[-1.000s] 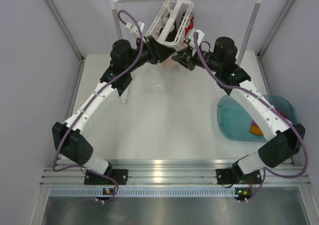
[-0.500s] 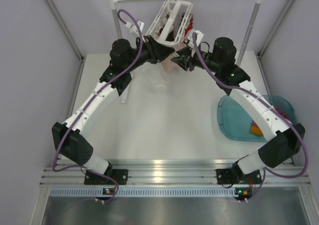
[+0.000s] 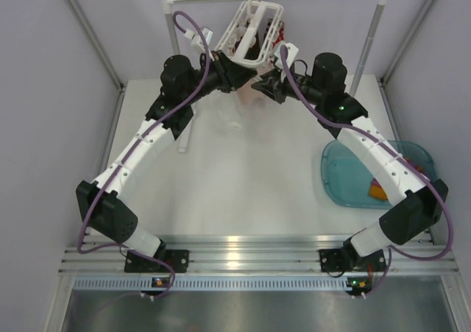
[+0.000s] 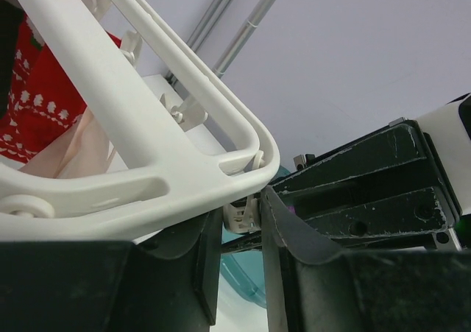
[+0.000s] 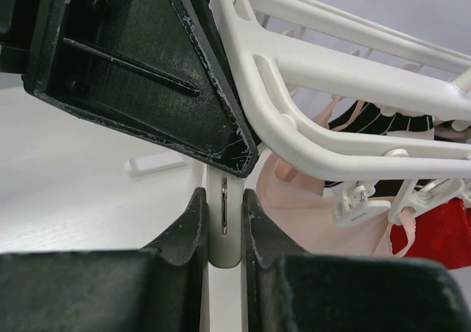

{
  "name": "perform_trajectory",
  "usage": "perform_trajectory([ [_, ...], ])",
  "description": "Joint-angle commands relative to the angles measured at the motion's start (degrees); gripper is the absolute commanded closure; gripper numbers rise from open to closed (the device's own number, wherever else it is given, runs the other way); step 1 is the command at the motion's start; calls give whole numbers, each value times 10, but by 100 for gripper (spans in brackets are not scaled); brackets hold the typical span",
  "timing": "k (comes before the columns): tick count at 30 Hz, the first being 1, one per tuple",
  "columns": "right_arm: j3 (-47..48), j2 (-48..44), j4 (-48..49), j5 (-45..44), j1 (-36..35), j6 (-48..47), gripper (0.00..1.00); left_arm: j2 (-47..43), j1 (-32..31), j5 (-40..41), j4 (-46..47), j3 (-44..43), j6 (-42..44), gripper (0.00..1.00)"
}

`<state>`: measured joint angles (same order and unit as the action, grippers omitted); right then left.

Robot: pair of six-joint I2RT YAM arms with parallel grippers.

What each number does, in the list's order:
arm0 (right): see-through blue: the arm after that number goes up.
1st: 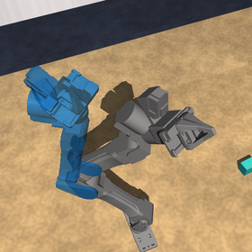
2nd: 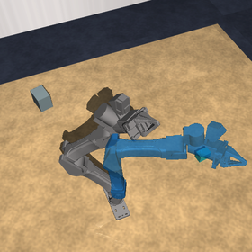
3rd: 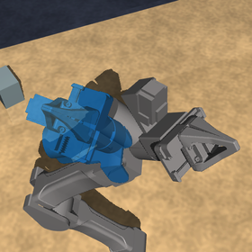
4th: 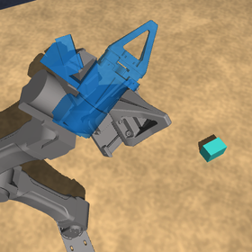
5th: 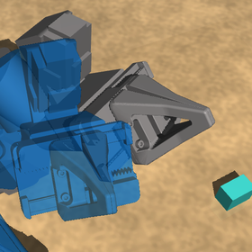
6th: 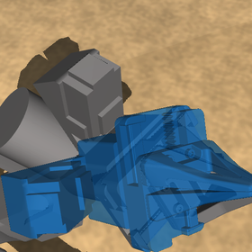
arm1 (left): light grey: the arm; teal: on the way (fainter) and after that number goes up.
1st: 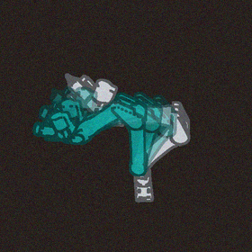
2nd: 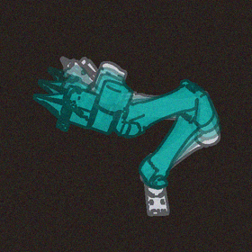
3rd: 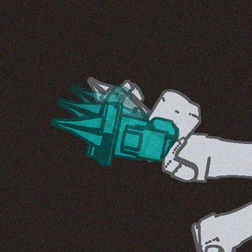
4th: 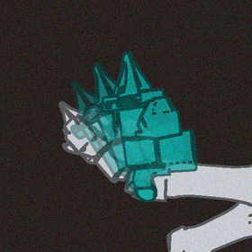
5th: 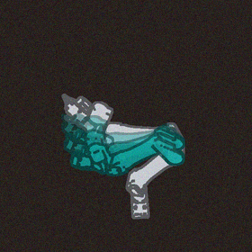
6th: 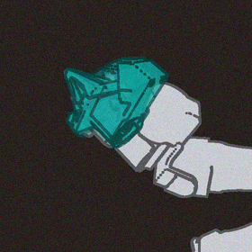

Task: Clip the socks to the hanger
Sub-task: Open the clamp at the hanger.

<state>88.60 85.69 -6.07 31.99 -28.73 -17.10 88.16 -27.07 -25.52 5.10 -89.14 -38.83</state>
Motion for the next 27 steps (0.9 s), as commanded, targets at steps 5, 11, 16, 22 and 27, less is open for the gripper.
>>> perform_trajectory([
  [5,30,4,23,17,-11,10,100,-5,-2,-11,17,-15,2,61],
  [11,29,4,27,19,-11,22,100,-5,-2,-5,31,-6,-5,52],
  [16,29,4,28,18,-11,25,100,-1,-3,-7,32,-8,-12,52],
  [22,29,4,30,12,-12,28,100,-2,-3,-13,30,-1,-19,54],
  [27,27,5,42,8,-13,34,100,-3,-3,-11,31,7,-39,55],
])
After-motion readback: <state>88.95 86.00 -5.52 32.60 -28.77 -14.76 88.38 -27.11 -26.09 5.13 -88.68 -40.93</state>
